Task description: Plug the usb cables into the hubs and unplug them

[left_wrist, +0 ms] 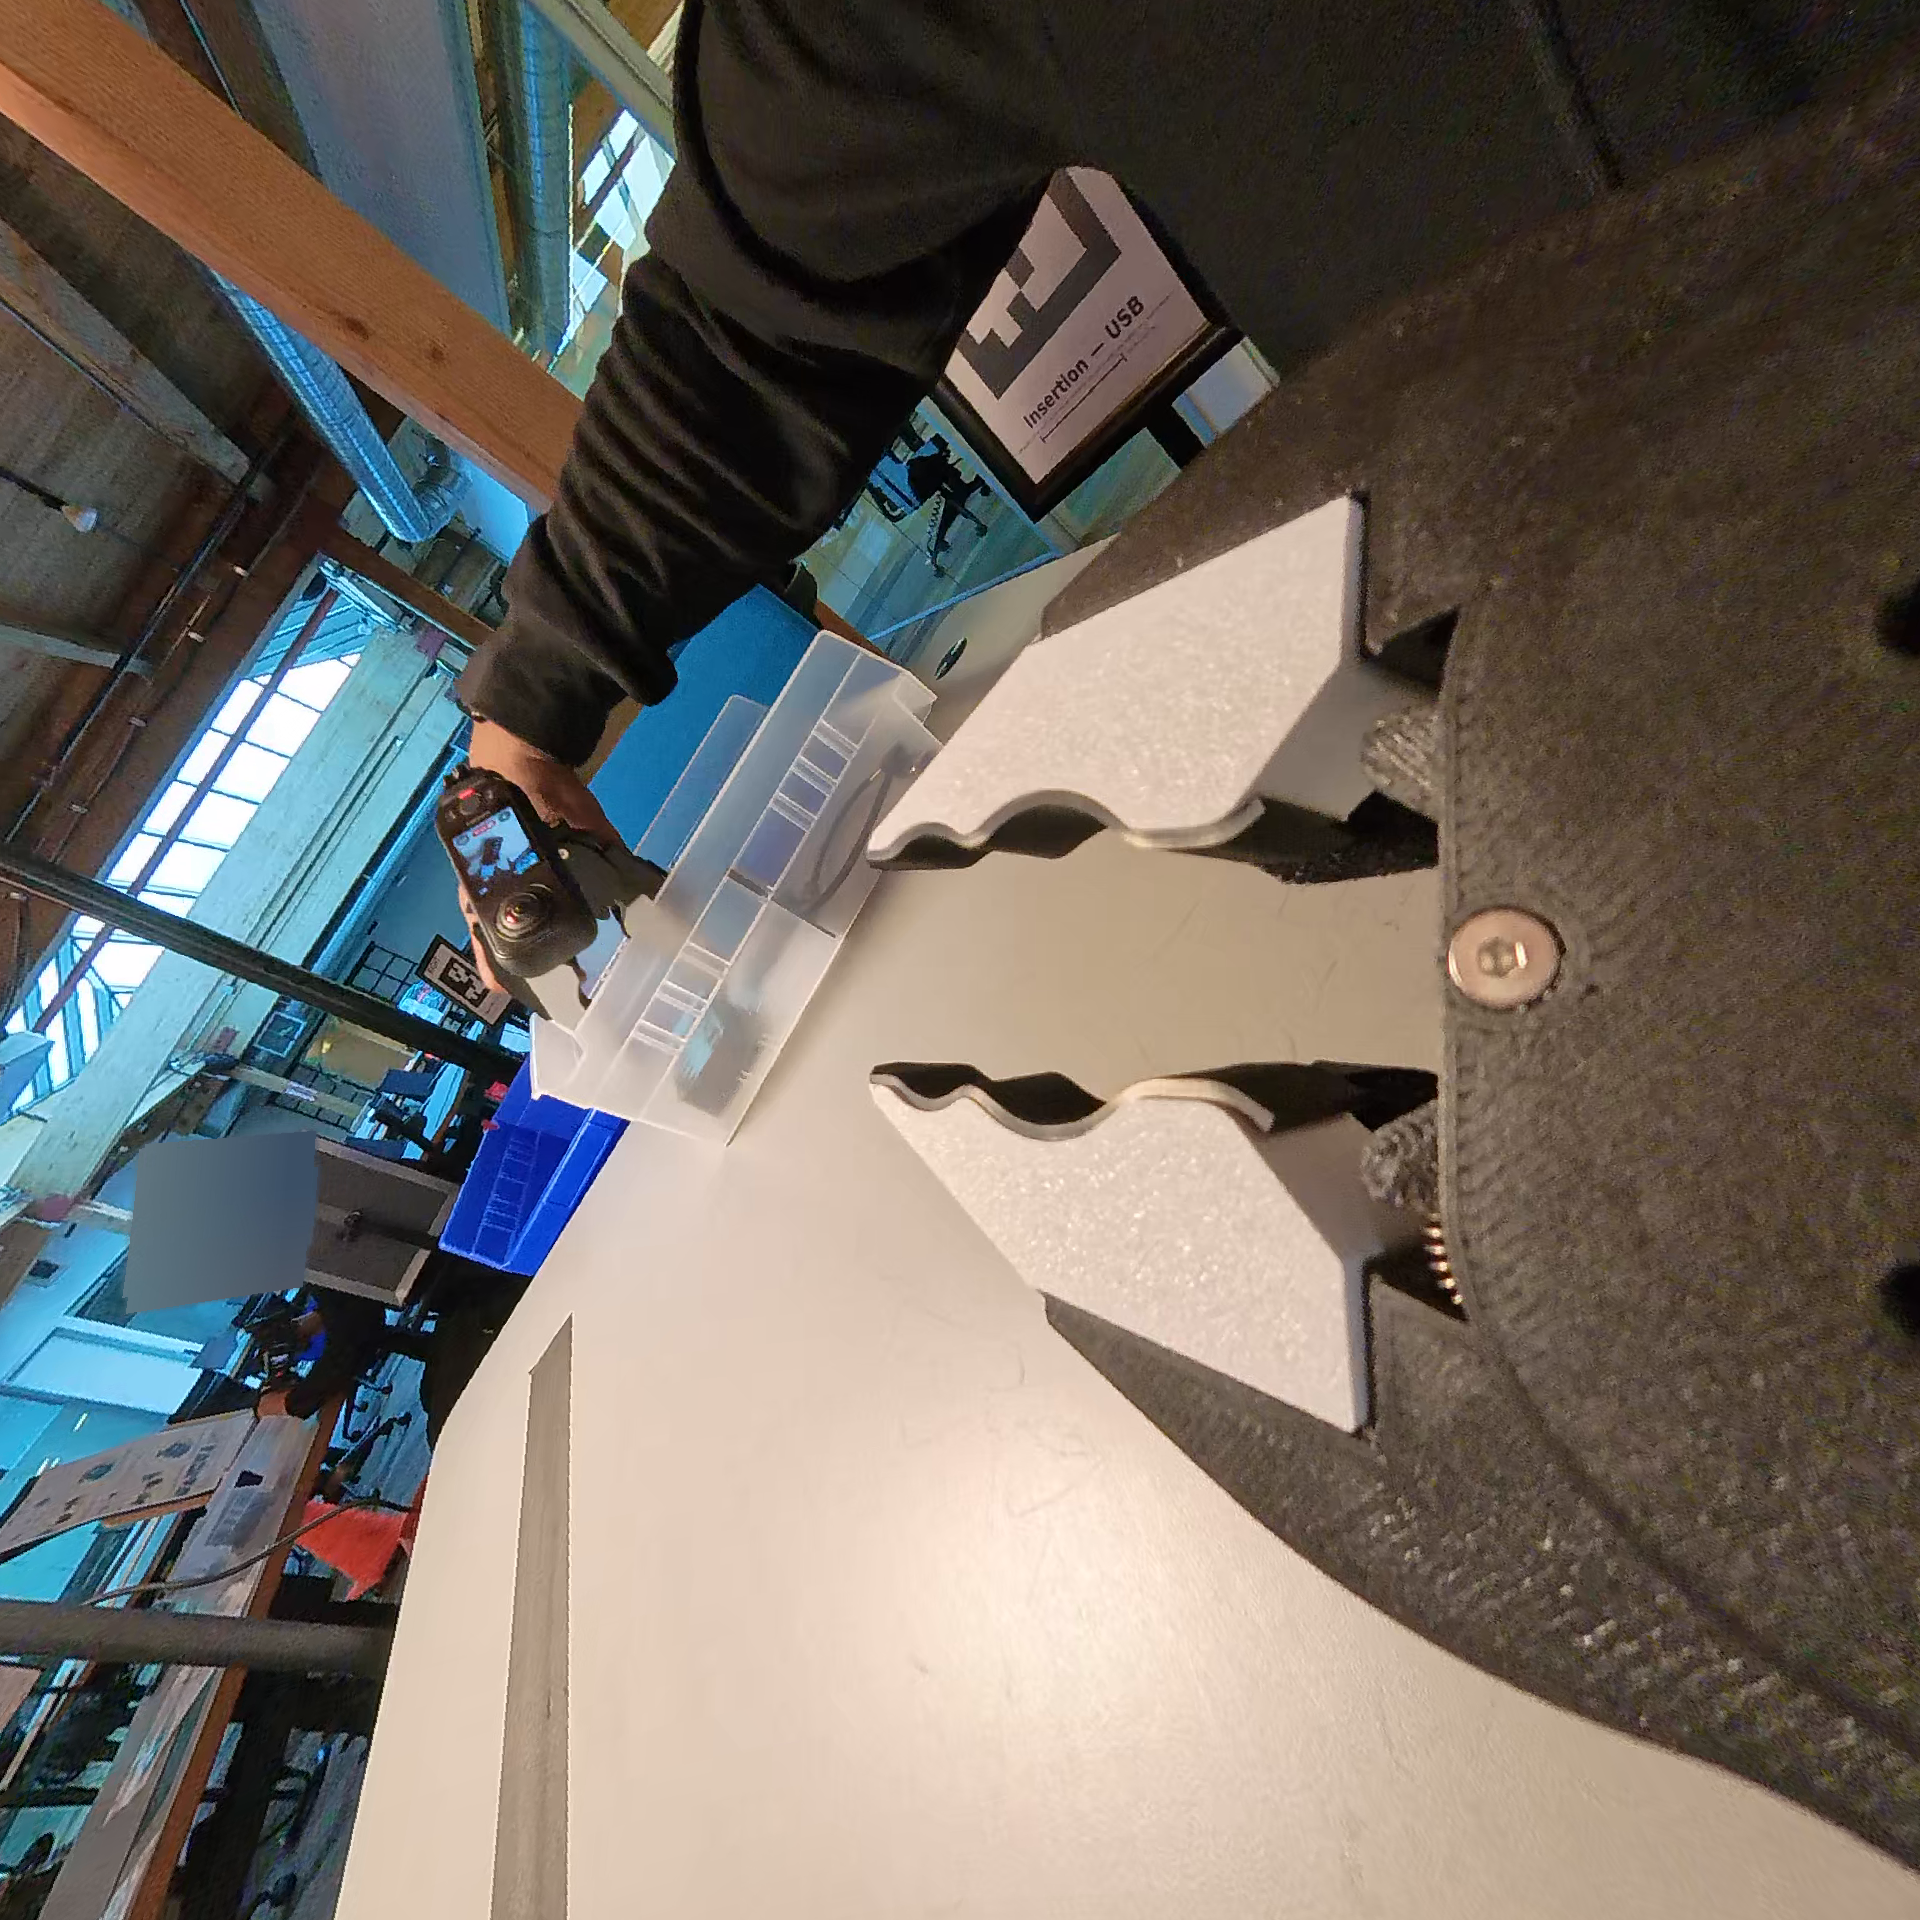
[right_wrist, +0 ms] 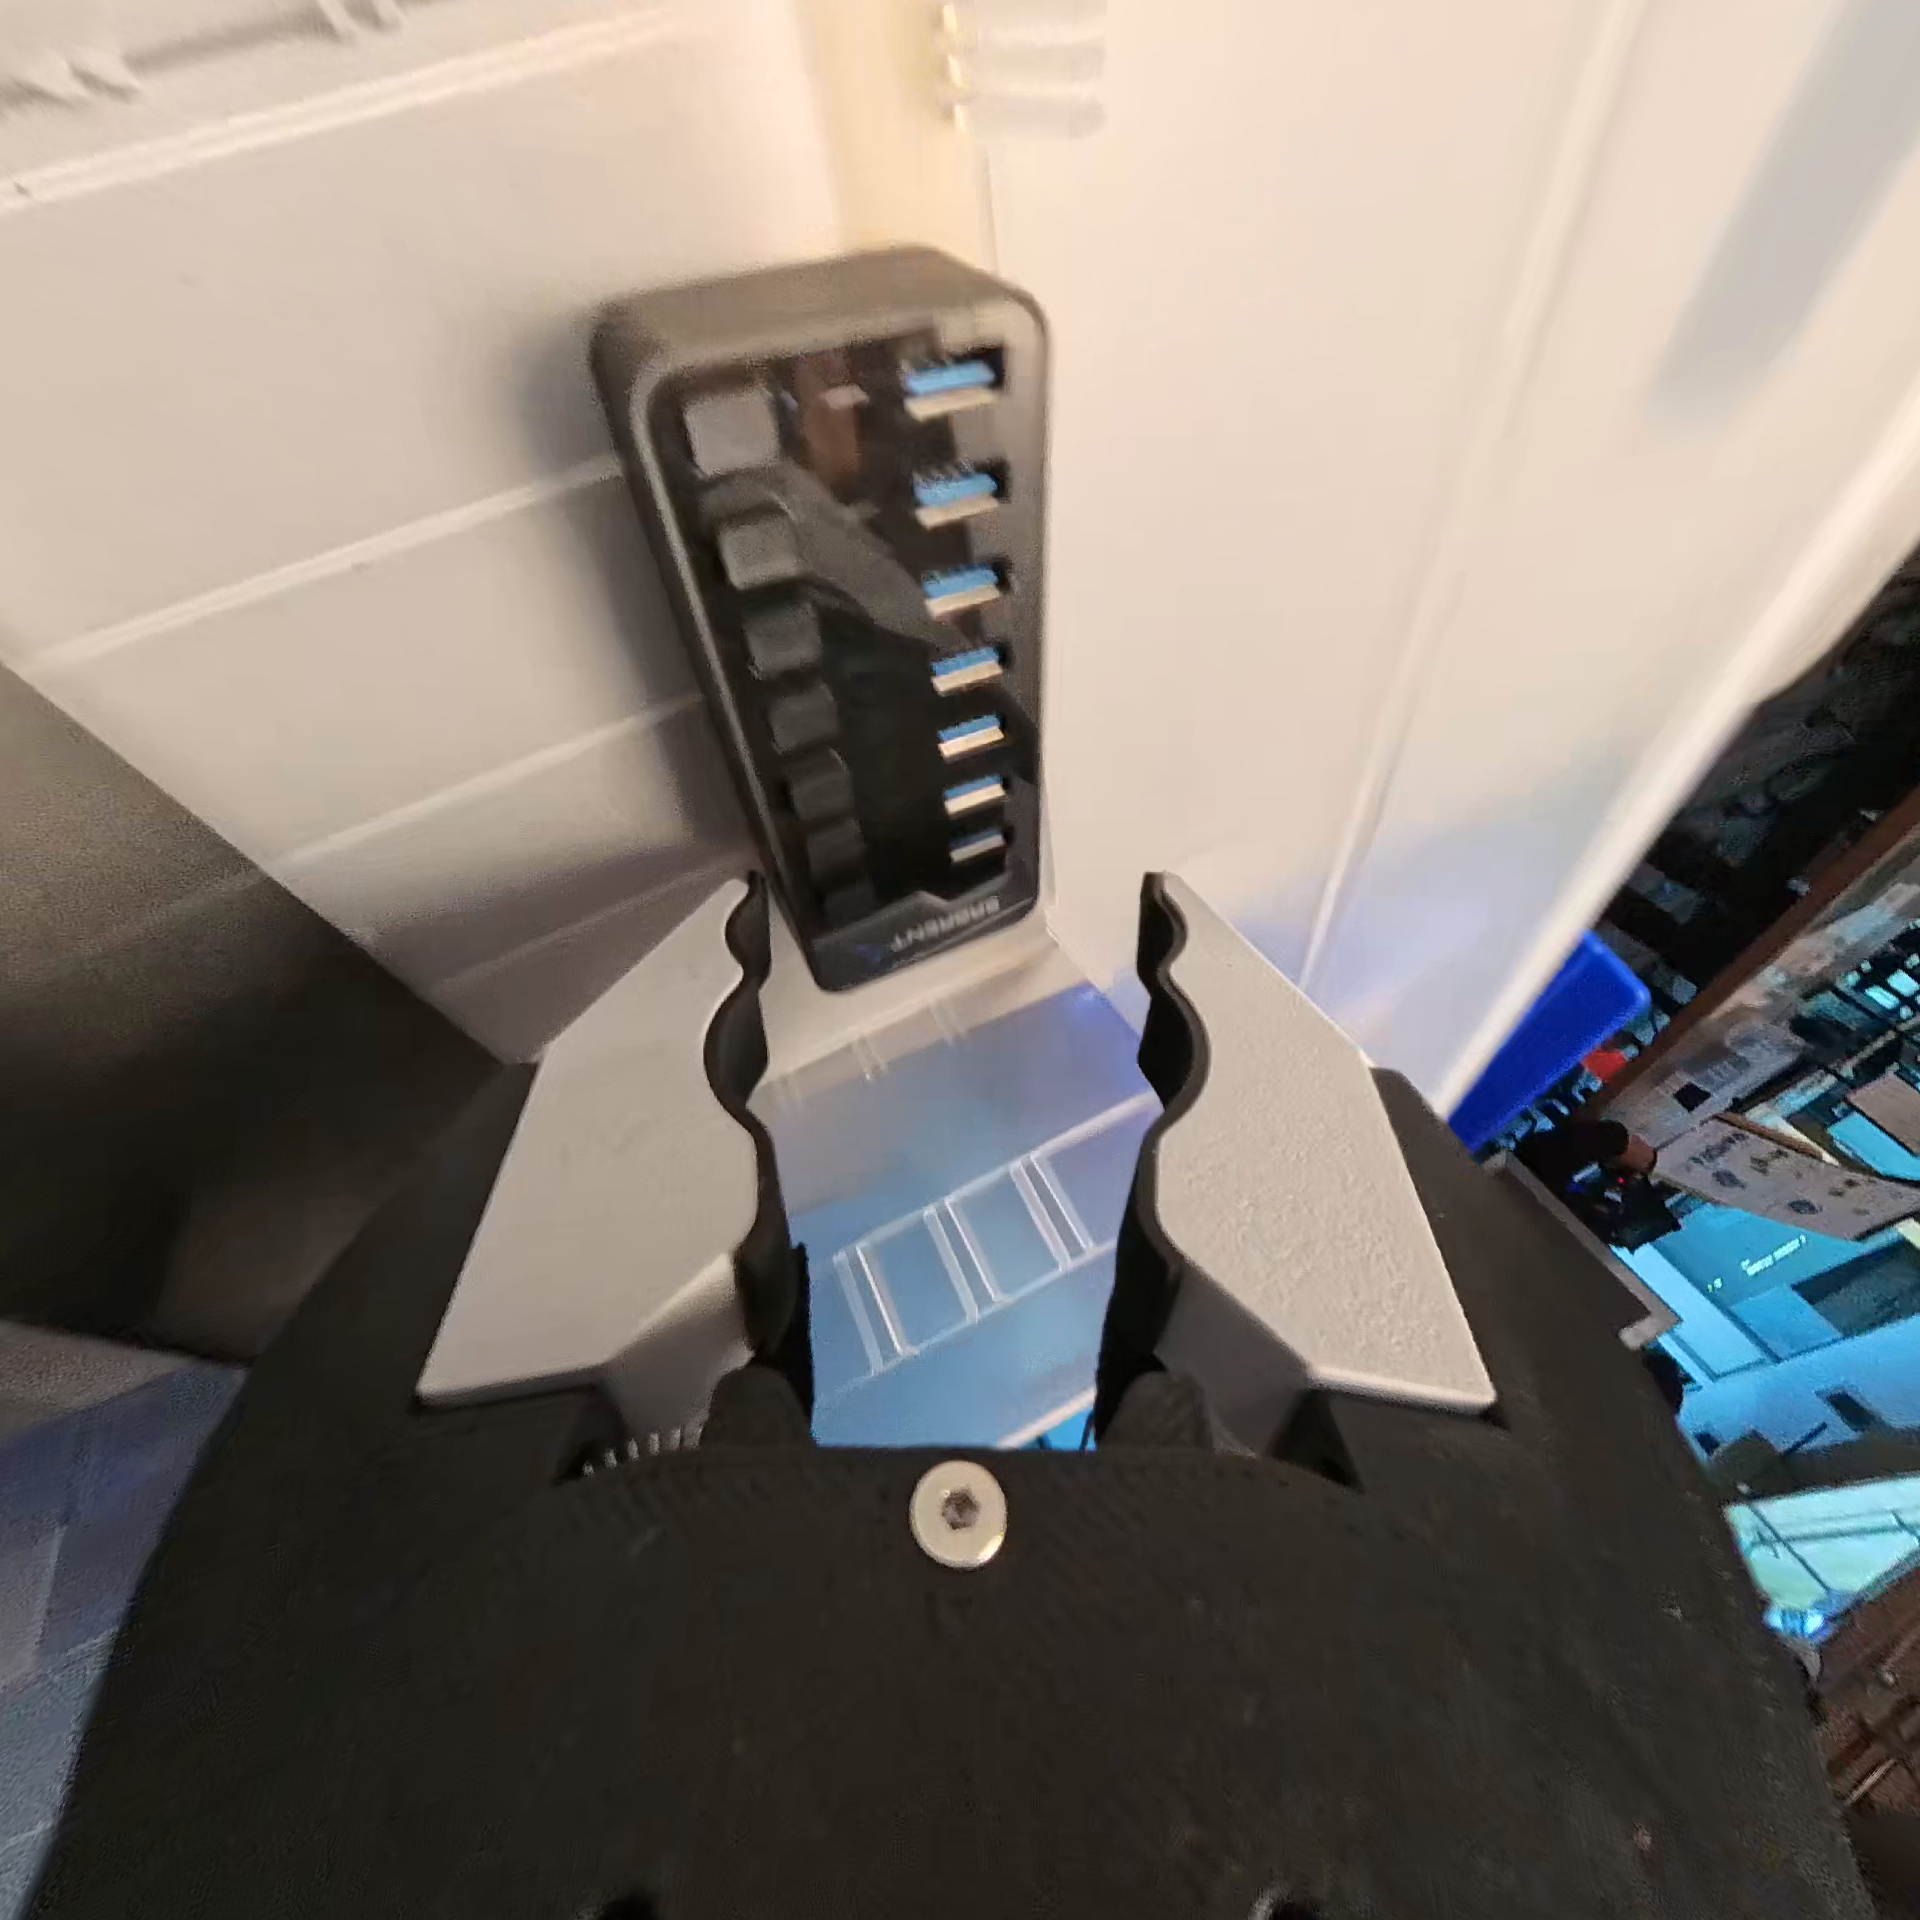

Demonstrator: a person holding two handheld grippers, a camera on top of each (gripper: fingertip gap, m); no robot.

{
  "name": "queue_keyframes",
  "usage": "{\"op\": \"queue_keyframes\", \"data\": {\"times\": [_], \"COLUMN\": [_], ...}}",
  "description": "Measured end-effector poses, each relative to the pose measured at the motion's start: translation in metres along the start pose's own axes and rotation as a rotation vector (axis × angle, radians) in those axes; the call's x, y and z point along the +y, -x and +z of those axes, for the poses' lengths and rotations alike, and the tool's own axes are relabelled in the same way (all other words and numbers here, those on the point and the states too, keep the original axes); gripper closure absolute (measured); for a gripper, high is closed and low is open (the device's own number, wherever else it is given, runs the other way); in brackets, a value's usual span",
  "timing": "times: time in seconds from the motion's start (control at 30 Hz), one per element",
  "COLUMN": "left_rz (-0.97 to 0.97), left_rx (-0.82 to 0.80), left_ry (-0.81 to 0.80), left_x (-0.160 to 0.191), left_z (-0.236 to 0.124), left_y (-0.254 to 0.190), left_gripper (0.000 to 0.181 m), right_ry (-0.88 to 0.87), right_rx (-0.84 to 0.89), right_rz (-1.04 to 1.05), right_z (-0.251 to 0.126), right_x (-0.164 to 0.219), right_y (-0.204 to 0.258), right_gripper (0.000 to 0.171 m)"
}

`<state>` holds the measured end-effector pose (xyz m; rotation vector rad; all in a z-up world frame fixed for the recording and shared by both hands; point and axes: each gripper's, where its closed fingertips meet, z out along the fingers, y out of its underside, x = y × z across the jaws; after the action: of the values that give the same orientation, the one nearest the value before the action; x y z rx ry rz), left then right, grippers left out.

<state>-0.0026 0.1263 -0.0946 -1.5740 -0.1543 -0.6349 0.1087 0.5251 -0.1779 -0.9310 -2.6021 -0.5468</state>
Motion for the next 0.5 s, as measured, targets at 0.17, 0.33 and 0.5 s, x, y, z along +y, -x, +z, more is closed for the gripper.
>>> {"op": "queue_keyframes", "data": {"times": [0.17, 0.33, 0.5], "left_rz": [0.013, 0.049, 0.184], "left_rx": [-0.004, -0.03, -0.09], "left_ry": [0.004, 0.013, 0.045], "left_x": [0.001, 0.002, 0.004], "left_z": [0.0, 0.001, 0.001], "left_y": [-0.001, -0.001, -0.001], "left_gripper": [0.141, 0.142, 0.142], "right_ry": [-0.063, -0.274, -0.586], "right_rx": [0.138, 0.276, 0.204], "right_rz": [0.087, 0.22, 0.357], "right_z": [-0.042, -0.121, -0.186], "right_x": [0.006, -0.025, -0.123], "right_y": [-0.019, -0.032, 0.004], "right_gripper": [0.097, 0.1, 0.106]}}
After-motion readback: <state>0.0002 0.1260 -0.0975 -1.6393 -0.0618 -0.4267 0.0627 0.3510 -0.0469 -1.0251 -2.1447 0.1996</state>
